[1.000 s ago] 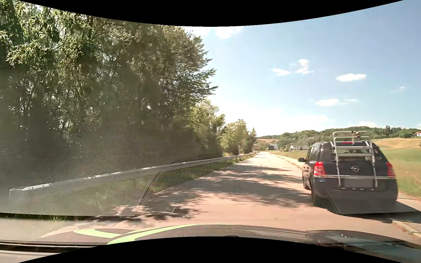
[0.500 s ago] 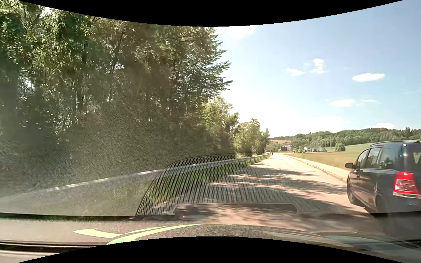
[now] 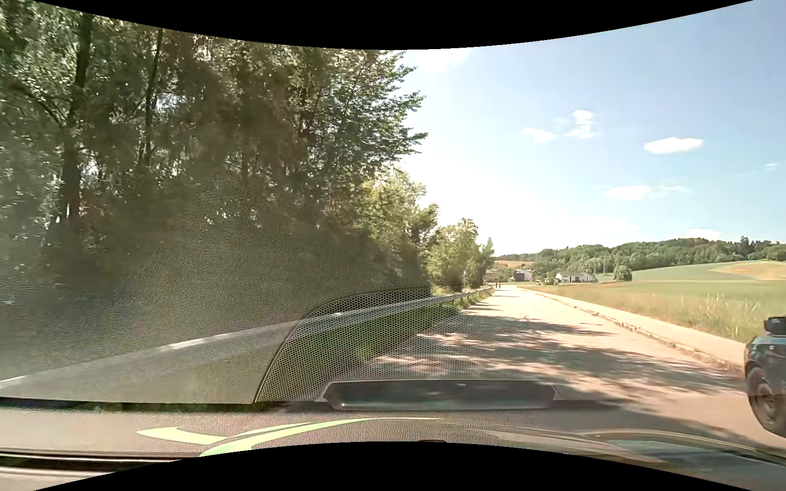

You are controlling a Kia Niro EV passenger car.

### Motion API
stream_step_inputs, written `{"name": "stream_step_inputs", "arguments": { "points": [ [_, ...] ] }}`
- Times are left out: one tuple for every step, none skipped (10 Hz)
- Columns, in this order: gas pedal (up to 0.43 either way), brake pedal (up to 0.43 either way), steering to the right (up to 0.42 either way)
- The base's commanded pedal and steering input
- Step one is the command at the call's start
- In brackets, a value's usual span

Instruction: Follow the waypoints while adhering to traffic rules and regulations

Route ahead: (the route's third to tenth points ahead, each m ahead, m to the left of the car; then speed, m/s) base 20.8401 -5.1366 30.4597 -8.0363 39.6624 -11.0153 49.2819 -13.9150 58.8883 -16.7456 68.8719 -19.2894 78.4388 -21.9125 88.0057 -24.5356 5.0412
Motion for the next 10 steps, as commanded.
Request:
{"name": "stream_step_inputs", "arguments": {
  "points": [
    [0.319, 0.0, 0.174],
    [0.319, 0.0, 0.194],
    [0.319, 0.0, 0.196],
    [0.319, 0.0, 0.197],
    [0.319, 0.0, 0.197],
    [0.319, 0.0, 0.197],
    [0.319, 0.0, 0.196],
    [0.319, 0.0, 0.194],
    [0.319, 0.0, 0.187],
    [0.319, 0.0, 0.18]
  ]
}}
